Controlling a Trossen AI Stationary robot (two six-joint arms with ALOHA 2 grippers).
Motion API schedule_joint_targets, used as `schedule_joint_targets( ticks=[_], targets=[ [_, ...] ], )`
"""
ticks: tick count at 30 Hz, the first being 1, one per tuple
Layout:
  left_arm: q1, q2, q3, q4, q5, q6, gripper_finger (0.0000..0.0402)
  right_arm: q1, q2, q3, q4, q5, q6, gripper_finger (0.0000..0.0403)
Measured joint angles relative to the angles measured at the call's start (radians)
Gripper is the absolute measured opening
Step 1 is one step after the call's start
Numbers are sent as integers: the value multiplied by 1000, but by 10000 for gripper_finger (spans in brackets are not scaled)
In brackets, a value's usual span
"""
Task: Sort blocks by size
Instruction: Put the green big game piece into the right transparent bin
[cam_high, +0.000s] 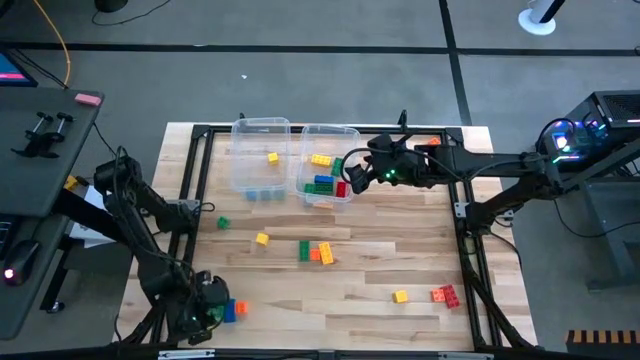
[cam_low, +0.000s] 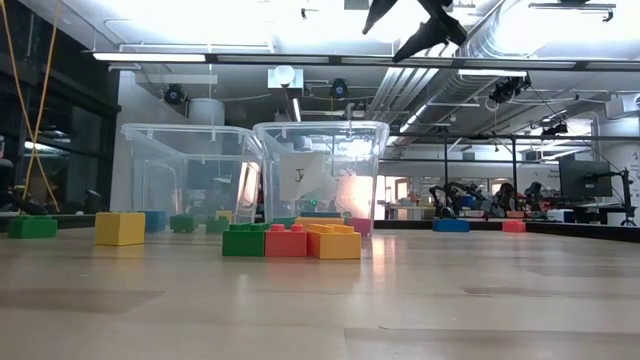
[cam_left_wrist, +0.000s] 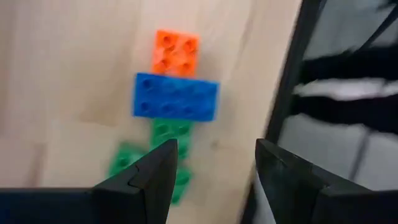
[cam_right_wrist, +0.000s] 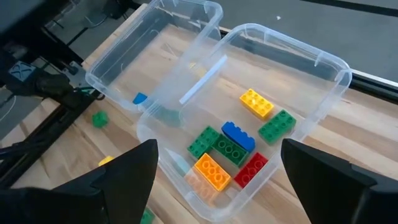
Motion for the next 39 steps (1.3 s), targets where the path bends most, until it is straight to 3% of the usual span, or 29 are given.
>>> schedule_joint_targets(
  ticks=[9,13,17,23,25,32,39],
  targets=[
    [-19,0,0,-126,26,270,202,0,11,0,-20,-23,0,336],
    [-47,0,0,-131,36,304,202,0,11,0,-24,-23,0,336],
    [-53,0,0,-131,44,2,202,0,11,0,-24,-23,0,336],
    [-53,0,0,-126,-26,-742,202,0,11,0,-24,-18,0,336],
    [-52,-1,-1,-139,-51,-867,202,0,11,0,-24,-17,0,336],
    [-28,52,0,-195,-16,-911,202,-1,11,0,-25,-16,-18,336],
    [6,124,0,-179,87,-770,202,-1,11,0,-34,-16,-19,336]
  ],
)
